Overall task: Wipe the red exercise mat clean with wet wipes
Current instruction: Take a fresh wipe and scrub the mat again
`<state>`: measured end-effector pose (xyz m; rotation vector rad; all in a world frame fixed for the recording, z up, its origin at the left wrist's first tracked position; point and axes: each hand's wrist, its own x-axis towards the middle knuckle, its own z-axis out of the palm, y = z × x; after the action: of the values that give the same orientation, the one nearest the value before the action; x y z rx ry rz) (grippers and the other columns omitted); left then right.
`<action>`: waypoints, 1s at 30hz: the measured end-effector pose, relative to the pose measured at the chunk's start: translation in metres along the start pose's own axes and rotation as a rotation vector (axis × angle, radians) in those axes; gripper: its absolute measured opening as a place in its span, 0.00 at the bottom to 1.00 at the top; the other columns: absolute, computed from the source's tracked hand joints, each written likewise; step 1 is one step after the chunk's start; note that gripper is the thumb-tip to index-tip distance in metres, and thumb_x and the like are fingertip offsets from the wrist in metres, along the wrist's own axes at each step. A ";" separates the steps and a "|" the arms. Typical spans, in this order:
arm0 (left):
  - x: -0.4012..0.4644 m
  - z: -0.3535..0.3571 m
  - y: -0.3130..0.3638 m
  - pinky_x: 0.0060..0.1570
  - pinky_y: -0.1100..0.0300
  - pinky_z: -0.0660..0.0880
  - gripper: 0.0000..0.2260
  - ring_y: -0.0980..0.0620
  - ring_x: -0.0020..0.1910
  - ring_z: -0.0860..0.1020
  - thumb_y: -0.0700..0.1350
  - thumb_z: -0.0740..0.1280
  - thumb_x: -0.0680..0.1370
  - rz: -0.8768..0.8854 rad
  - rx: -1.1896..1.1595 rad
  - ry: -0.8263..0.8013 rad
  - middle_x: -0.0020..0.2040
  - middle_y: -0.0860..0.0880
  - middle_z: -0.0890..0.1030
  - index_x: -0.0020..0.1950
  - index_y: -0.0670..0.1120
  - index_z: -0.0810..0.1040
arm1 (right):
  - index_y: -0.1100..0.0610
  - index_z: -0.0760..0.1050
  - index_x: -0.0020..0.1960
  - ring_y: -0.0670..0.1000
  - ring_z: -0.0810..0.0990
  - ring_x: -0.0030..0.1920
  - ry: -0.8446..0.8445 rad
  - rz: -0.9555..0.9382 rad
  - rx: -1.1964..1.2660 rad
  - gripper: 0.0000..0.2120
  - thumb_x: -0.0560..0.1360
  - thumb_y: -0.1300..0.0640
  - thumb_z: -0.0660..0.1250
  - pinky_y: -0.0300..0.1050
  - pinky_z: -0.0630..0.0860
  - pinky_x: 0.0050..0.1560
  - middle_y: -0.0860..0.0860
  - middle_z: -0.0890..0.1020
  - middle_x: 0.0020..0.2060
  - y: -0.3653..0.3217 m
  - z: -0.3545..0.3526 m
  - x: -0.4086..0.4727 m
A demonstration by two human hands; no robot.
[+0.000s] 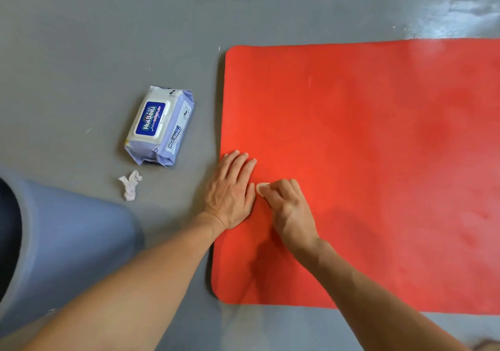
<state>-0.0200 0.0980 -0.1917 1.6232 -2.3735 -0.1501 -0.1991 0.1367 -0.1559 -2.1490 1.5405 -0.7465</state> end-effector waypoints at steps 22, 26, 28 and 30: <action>0.063 0.001 -0.030 0.66 0.47 0.70 0.14 0.39 0.63 0.74 0.47 0.63 0.78 -0.171 -0.087 0.101 0.61 0.42 0.76 0.59 0.42 0.77 | 0.56 0.85 0.58 0.53 0.71 0.48 0.109 0.148 -0.107 0.10 0.79 0.61 0.67 0.45 0.70 0.46 0.52 0.75 0.43 0.098 -0.034 0.127; 0.064 0.000 -0.031 0.66 0.46 0.70 0.14 0.39 0.64 0.73 0.48 0.63 0.77 -0.176 -0.086 0.082 0.62 0.42 0.76 0.59 0.41 0.77 | 0.58 0.85 0.56 0.49 0.67 0.48 0.237 0.472 -0.125 0.09 0.82 0.57 0.68 0.44 0.69 0.48 0.50 0.73 0.43 0.131 -0.058 0.143; 0.066 -0.001 -0.032 0.65 0.45 0.70 0.15 0.40 0.64 0.73 0.48 0.63 0.77 -0.175 -0.088 0.070 0.62 0.42 0.76 0.60 0.41 0.77 | 0.60 0.83 0.55 0.47 0.68 0.50 0.259 0.643 -0.015 0.09 0.82 0.58 0.66 0.41 0.68 0.51 0.51 0.75 0.47 0.119 -0.051 0.149; 0.066 0.000 -0.033 0.65 0.46 0.70 0.15 0.40 0.65 0.72 0.48 0.63 0.77 -0.174 -0.082 0.067 0.63 0.42 0.76 0.60 0.41 0.77 | 0.59 0.82 0.58 0.51 0.72 0.53 0.238 0.719 0.023 0.11 0.81 0.62 0.64 0.37 0.66 0.51 0.55 0.77 0.53 0.098 -0.042 0.149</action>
<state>-0.0125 0.0246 -0.1890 1.7650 -2.1474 -0.2201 -0.2593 -0.0361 -0.1525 -1.3457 2.2115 -0.7587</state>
